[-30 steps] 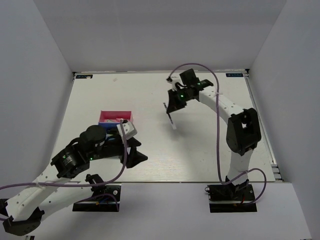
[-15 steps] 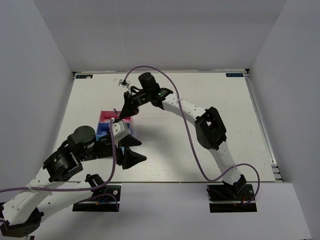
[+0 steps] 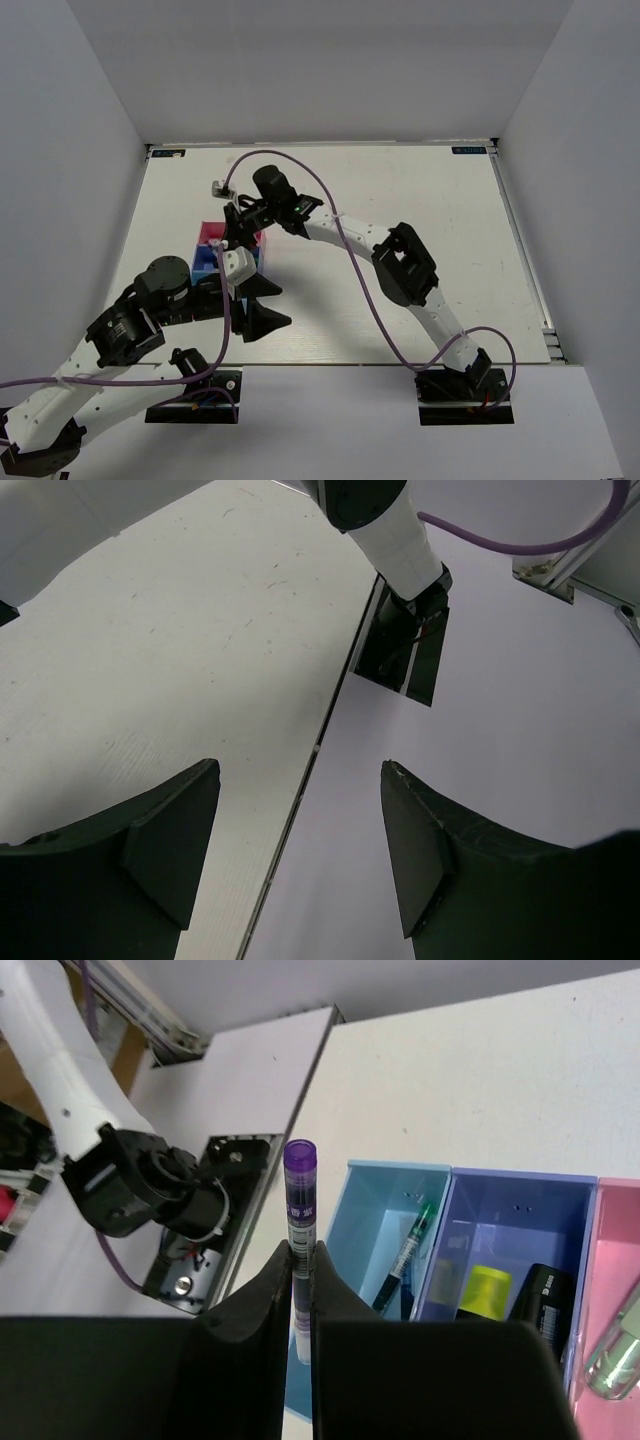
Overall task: Sort the stationery into containers
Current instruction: Place the stationery into the container
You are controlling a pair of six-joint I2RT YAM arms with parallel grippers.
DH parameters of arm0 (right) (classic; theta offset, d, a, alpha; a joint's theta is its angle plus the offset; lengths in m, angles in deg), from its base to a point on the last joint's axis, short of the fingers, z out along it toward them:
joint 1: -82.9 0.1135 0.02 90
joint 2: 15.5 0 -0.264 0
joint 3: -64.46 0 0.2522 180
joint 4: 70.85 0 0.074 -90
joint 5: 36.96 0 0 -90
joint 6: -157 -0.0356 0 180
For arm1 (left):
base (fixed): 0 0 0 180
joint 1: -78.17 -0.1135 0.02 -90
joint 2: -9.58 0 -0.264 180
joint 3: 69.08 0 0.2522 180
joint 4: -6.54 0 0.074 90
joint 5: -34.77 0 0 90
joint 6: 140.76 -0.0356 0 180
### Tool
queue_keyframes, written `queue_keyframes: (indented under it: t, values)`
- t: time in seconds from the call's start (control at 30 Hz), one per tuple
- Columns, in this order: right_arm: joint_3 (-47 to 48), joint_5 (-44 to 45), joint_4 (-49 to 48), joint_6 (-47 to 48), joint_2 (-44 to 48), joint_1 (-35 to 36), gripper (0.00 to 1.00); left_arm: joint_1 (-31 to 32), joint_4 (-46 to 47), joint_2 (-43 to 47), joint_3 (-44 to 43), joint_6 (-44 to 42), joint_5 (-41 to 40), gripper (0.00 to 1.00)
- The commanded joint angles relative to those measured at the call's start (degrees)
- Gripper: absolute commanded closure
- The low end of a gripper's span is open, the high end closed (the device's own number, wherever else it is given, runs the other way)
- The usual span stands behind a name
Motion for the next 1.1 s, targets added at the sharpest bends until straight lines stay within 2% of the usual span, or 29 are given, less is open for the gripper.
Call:
queue_keyframes:
  t: [0.0, 0.17, 0.27, 0.3, 0.37, 0.4, 0.47, 0.57, 0.63, 0.67, 0.7, 0.73, 0.77, 0.87, 0.9, 0.93, 1.0, 1.07]
  values:
    - [1.4, 4.3, 8.8, 10.7, -0.5, 1.6, 1.0, 0.1, 0.8, 1.4, 1.7, 0.2, 0.9, 0.25]
    - [1.8, 7.7, 14.3, 16.6, -0.8, 2.3, 0.98, 0.0, 1.0, 3.2, 3.5, 1.1, 0.8, 0.25]
    - [1.4, 8.6, 19.5, 21.1, -0.8, 2.8, 0.73, 0.2, 1.1, 3.8, 4.2, 1.3, 0.4, 0.25]
    - [1.4, 9.4, 20.8, 21.7, -0.7, 2.6, 0.6, 0.1, 0.8, 3.9, 4.5, 1.4, 0.4, 0.25]
    - [1.3, 10.0, 21.7, 22.9, -0.3, 3.0, 0.47, 0.1, 0.4, 3.8, 4.6, 1.3, 0.2, 0.25]
    - [1.2, 10.3, 21.9, 22.9, 0.1, 3.0, 0.33, 0.3, 0.3, 3.7, 4.8, 1.4, -0.1, 0.25]
    - [1.4, 10.7, 21.9, 23.1, 0.7, 3.1, 0.3, 0.1, 0.0, 3.8, 5.2, 1.5, -0.3, 0.25]
    - [1.7, 11.1, 22.1, 22.8, 1.7, 3.0, 0.3, 0.1, 0.2, 3.6, 5.2, 1.8, -0.5, 0.25]
    - [1.7, 11.5, 22.7, 22.9, 2.8, 3.1, 0.32, 0.1, 0.0, 3.5, 5.0, 1.9, -0.5, 0.25]
    - [1.6, 11.9, 22.8, 22.7, 3.6, 2.9, 0.38, 0.2, 0.1, 3.4, 4.8, 2.0, -0.7, 0.25]
    - [1.8, 12.5, 23.1, 22.4, 4.0, 2.9, 0.5, 0.1, 0.0, 3.4, 4.6, 2.0, -0.8, 0.27]
    - [1.8, 13.0, 23.3, 21.9, 5.0, 2.8, 0.91, 0.1, 0.0, 3.4, 4.4, 2.3, -0.9, 0.29]
    - [2.1, 14.9, 23.6, 19.9, 5.8, 2.7, 1.0, 0.2, -0.1, 3.4, 4.1, 2.3, -0.7, 0.3]
    - [3.8, 25.2, 26.8, 18.4, 9.0, 1.9, 1.0, 0.2, -1.2, 2.7, 2.6, 2.3, -1.3, 0.54]
    - [4.3, 31.0, 27.5, 16.8, 9.7, 1.2, 1.0, 0.2, -1.4, 2.4, 1.8, 2.1, -1.7, 0.74]
    - [4.4, 34.3, 28.3, 16.3, 11.2, 0.5, 1.0, 0.1, -1.6, 2.1, 1.7, 2.2, -1.8, 0.84]
    - [4.0, 47.2, 31.1, 14.3, 13.4, -1.1, 1.0, 0.1, -2.9, 1.2, 0.9, 1.6, -2.9, 0.96]
    - [0.3, 53.5, 33.5, 13.8, 17.3, -3.1, 1.0, 0.1, -3.7, 0.6, 0.7, 1.3, -4.3, 0.99]
